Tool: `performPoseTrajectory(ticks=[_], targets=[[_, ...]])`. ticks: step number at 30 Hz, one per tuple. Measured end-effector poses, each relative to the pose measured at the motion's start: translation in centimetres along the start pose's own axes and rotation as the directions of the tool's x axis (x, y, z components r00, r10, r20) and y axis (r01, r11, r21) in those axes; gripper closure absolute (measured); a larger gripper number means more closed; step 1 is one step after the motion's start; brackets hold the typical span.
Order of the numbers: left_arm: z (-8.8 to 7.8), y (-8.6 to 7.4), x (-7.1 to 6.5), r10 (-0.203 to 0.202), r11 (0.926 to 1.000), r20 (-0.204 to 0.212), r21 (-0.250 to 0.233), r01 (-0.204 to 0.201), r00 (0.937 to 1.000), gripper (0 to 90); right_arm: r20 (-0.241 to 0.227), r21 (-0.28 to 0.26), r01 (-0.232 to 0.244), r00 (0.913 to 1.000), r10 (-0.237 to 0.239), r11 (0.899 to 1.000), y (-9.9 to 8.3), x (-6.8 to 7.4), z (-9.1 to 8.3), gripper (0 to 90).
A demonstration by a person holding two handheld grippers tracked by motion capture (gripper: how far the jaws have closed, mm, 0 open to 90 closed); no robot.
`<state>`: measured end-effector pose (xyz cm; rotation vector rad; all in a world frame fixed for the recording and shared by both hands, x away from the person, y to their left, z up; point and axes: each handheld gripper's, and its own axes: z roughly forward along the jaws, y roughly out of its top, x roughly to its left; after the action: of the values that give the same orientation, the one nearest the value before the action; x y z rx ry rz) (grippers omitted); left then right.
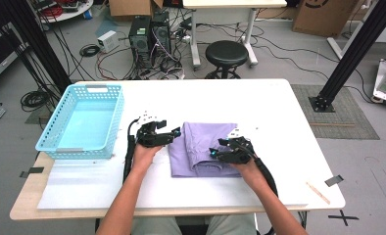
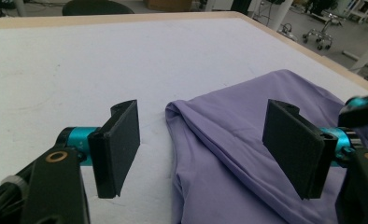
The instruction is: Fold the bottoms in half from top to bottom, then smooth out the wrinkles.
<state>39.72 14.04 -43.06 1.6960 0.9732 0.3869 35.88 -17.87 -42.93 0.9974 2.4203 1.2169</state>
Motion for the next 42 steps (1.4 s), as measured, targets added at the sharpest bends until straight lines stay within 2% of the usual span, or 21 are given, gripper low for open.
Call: performPoseTrajectory(ticks=[2,3,5,7,9,16,20,23,25,29,32,37,42], targets=[[-0.3,0.0,-0.1,0.006,0.9999,0.0,-0.009,-0.006,1.0,27.2,0.055,0.019,0.023,0.9982,-0.024,1.0,-0.3,-0.4,-0.7,48.5],[-0.4,0.0,-0.1,0.004,0.9999,-0.002,-0.012,-0.004,1.0,26.2,0.068,0.036,0.031,0.9971,-0.033,0.999,-0.6,-0.6,-0.7,50.5],[-0.7,0.1,-0.2,0.011,0.9998,-0.003,-0.014,-0.011,0.9999,25.6,0.072,0.072,0.029,0.9968,-0.035,0.997,-1.2,-0.9,-0.5,50.8],[-1.1,0.3,-0.2,0.006,0.9994,-0.007,-0.034,-0.006,1.0,25.6,0.053,0.082,0.016,0.9984,-0.02,0.997,-1.6,-1.0,-0.3,50.3],[-1.5,0.5,-0.2,0.011,0.9986,-0.004,-0.052,-0.011,0.9999,25.6,0.047,0.053,-0.013,0.9988,0.011,0.999,-1.9,-1.1,-1.0,45.7],[-3.3,1.0,-0.5,0.029,0.9947,-0.016,-0.098,-0.031,0.9994,21.0,0.057,-0.056,-0.023,0.998,0.026,0.998,-2.8,-2.0,-4.0,37.5],[-4.5,1.2,-0.6,0.05,0.9924,-0.004,-0.113,-0.051,0.9987,21.0,0.095,-0.084,-0.024,0.995,0.032,0.996,-3.4,-2.5,-5.5,30.3],[-5.4,1.3,-0.8,0.072,0.9897,0.002,-0.124,-0.071,0.9974,21.0,0.117,-0.11,-0.042,0.9916,0.055,0.993,-3.7,-3.0,-6.2,22.6],[-6.1,1.4,-0.7,0.088,0.9876,-0.007,-0.13,-0.088,0.9961,21.0,0.124,-0.117,-0.055,0.9898,0.07,0.992,-3.8,-3.3,-6.4,21.2],[-7.4,1.5,-0.3,0.06,0.9872,-0.016,-0.147,-0.062,0.9981,21.0,0.132,-0.127,-0.057,0.9886,0.073,0.99,-3.9,-3.4,-6.6,21.2],[-8.3,1.5,0.1,0.062,0.9872,-0.025,-0.146,-0.065,0.9978,21.0,0.132,-0.13,-0.047,0.9891,0.065,0.99,-3.8,-3.4,-6.6,21.3],[-10.1,1.5,0.9,0.055,0.9846,-0.018,-0.165,-0.057,0.9983,21.0,0.131,-0.134,-0.039,0.9898,0.056,0.99,-3.6,-3.2,-6.5,21.3],[-11.9,1.5,1.9,0.055,0.9813,-0.045,-0.182,-0.063,0.9975,21.0,0.135,-0.141,-0.037,0.9893,0.057,0.989,-3.8,-3.2,-6.7,21.3]])
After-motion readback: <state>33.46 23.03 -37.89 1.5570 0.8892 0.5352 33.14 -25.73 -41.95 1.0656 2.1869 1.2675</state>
